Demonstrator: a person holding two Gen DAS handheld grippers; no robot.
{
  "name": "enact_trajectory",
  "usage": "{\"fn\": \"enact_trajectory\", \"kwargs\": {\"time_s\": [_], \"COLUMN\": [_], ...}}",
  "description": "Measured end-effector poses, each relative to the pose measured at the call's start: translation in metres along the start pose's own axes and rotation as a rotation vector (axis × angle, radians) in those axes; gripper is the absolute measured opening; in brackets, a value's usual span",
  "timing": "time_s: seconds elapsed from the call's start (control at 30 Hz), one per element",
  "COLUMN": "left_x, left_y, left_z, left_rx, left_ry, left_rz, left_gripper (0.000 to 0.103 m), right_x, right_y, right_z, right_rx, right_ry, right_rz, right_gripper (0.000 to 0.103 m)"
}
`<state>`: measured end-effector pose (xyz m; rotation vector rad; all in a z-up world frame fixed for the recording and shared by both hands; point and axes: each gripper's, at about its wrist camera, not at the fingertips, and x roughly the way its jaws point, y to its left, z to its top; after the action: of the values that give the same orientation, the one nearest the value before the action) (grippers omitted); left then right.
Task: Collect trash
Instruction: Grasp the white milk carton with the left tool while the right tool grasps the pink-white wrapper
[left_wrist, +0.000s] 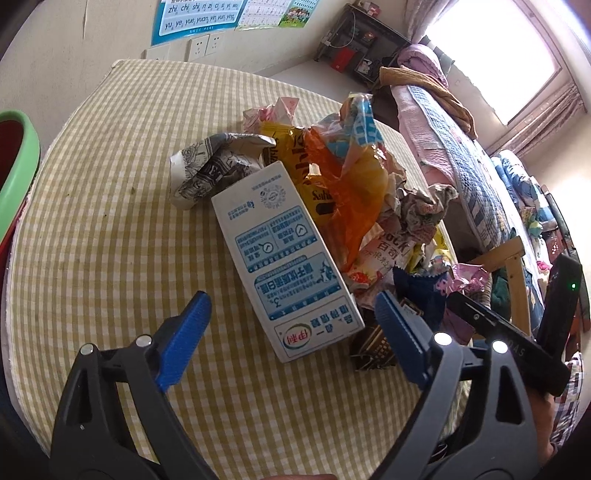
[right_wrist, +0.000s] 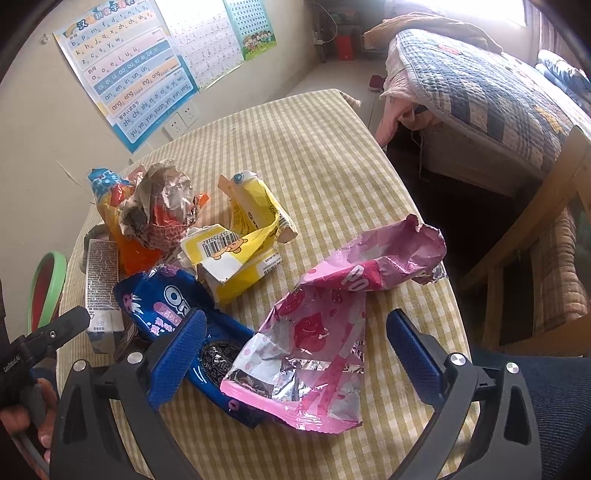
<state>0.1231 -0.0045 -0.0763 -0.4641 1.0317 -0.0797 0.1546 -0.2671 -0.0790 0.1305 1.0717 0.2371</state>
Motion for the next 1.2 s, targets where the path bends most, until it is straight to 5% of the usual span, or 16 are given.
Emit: {"fn": "enact_trajectory", "kwargs": {"time_s": [0.27, 0.47, 0.83, 1.2], "left_x": [0.018, 0.022, 0.01, -0.017], "left_y": [0.01, 0.003, -0.001, 0.009], "left_z": [0.006, 0.01, 0.004, -0.006], "left_rx": [-0.068, -0.047, 0.015, 0.081], "left_ry": [0.047, 0.054, 0.048, 0.026], "left_rz": [-0.038, -0.057, -0.008, 0.054], "left_gripper": [0.071, 0.058, 0.055, 0.055], "right_x": [0.012, 0.019, 0.015, 0.007], "right_y": [-0.006, -0.011, -0.006, 0.006], "right_z": [0.002, 0.001, -0.002, -0.002], "right_rx": [0.028, 0.051, 0.011, -0.034], "right_ry": [0.02, 0.039, 0.017, -0.013], "right_rz": [-0.003, -0.017, -0.034, -0.027], "right_gripper": [0.084, 0.064, 0.041, 0.037]}}
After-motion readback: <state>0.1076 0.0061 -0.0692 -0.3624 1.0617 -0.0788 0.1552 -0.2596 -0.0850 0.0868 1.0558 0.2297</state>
